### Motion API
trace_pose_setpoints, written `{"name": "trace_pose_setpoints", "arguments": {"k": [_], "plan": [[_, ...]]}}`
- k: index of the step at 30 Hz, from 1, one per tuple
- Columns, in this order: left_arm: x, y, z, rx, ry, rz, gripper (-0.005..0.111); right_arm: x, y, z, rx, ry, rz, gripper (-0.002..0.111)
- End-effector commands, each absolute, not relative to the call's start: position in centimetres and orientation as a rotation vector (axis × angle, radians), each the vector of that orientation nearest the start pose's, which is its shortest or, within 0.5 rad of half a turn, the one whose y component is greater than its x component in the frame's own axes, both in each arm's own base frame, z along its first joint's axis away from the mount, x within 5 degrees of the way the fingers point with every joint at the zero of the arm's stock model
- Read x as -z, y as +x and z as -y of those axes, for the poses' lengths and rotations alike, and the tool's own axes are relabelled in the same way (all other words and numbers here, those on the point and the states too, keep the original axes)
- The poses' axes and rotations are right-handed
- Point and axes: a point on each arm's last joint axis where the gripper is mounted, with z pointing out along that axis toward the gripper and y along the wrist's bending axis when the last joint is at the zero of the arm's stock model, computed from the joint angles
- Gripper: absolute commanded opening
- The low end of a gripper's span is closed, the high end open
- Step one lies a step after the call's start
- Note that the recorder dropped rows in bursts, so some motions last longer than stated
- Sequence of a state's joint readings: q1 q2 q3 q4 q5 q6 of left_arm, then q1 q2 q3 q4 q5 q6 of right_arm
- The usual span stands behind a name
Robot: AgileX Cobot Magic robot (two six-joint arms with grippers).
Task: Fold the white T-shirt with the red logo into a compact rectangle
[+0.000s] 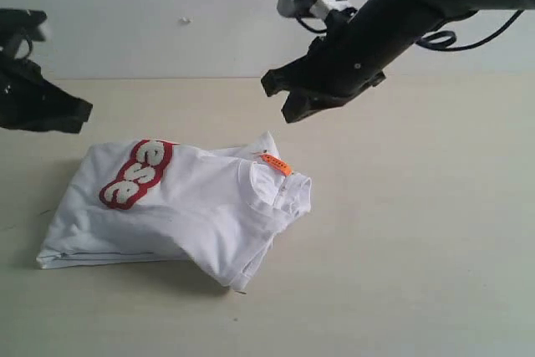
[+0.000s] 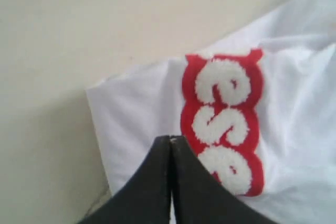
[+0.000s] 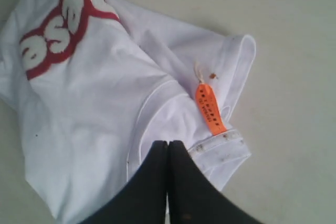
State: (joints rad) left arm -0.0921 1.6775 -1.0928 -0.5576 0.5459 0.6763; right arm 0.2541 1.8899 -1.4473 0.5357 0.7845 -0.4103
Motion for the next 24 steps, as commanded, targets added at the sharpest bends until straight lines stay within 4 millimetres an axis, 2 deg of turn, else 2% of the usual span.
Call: {"name": "trace_pose_setpoints", "arguments": {"k": [1,5,9,14,15,17,20,24], "plan": [[-27.3,32.9,5.6,0.319,0.418,-2.337,0.000,-28.1,36.7,-12.6,-0.519,-0.453,-2.456,0.000],[-29.9,31.0,5.2,0.289,0.367,-2.233,0.000,-30.9,34.3,-11.7,-0.491,-0.411,-2.341,0.000],[-31.4,28.5,4.5,0.269,0.232,-2.109,0.000,-33.4,31.7,-10.8,-0.477,-0.359,-2.236,0.000],[-33.9,23.0,2.8,0.188,0.082,-1.853,0.000,-37.7,25.4,-8.3,-0.417,-0.265,-1.950,0.000],[-34.2,22.3,2.7,0.181,0.066,-1.822,0.000,-38.0,24.8,-8.1,-0.410,-0.255,-1.920,0.000],[-35.1,19.6,2.2,0.182,0.013,-1.719,0.000,-39.2,21.9,-6.9,-0.387,-0.213,-1.797,0.000],[-35.6,17.5,2.1,0.190,-0.006,-1.634,0.000,-39.7,19.3,-6.0,-0.371,-0.180,-1.698,0.000],[-36.8,14.3,2.5,0.236,0.030,-1.521,0.000,-41.5,15.5,-4.9,-0.376,-0.162,-1.562,0.000]]}}
